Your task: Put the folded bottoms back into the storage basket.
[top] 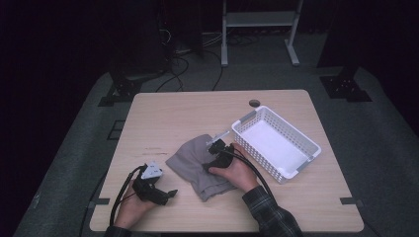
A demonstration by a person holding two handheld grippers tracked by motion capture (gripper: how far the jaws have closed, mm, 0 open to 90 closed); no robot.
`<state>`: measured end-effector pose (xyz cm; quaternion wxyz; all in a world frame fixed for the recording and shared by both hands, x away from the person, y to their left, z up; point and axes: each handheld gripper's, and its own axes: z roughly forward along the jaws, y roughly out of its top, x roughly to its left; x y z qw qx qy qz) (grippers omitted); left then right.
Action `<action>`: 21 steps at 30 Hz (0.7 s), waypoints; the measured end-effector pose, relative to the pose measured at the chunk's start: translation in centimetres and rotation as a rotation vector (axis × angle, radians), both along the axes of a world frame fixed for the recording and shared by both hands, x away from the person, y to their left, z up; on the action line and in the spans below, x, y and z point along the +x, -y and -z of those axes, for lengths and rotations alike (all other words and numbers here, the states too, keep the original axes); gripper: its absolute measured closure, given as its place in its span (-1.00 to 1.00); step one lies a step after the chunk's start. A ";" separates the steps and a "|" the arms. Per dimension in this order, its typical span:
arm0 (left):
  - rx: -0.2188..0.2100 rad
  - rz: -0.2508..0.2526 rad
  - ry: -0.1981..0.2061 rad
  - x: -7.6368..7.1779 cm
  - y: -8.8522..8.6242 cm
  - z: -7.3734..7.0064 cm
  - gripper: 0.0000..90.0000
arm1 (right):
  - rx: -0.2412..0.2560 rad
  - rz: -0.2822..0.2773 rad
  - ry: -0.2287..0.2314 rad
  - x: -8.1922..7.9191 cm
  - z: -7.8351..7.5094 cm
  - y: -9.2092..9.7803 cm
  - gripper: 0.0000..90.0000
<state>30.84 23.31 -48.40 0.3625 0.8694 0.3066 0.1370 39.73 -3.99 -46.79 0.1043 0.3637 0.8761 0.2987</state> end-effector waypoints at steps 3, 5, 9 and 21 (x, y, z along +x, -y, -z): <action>0.001 0.001 0.000 0.0 0.0 0.0 -1.00 | -0.002 -0.017 -0.001 -0.3 -0.3 -0.1 -0.49; 0.001 0.002 0.000 0.0 0.0 0.0 -1.00 | 0.000 -0.023 -0.004 -0.4 -0.4 -0.2 -0.36; 0.002 0.001 -0.001 -0.1 0.0 0.0 -1.00 | -0.002 -0.033 -0.013 -0.7 -0.6 -0.3 -0.12; 0.002 0.002 -0.001 -0.1 0.0 0.0 -1.00 | 0.034 -0.022 -0.022 -1.4 -0.8 -0.4 0.36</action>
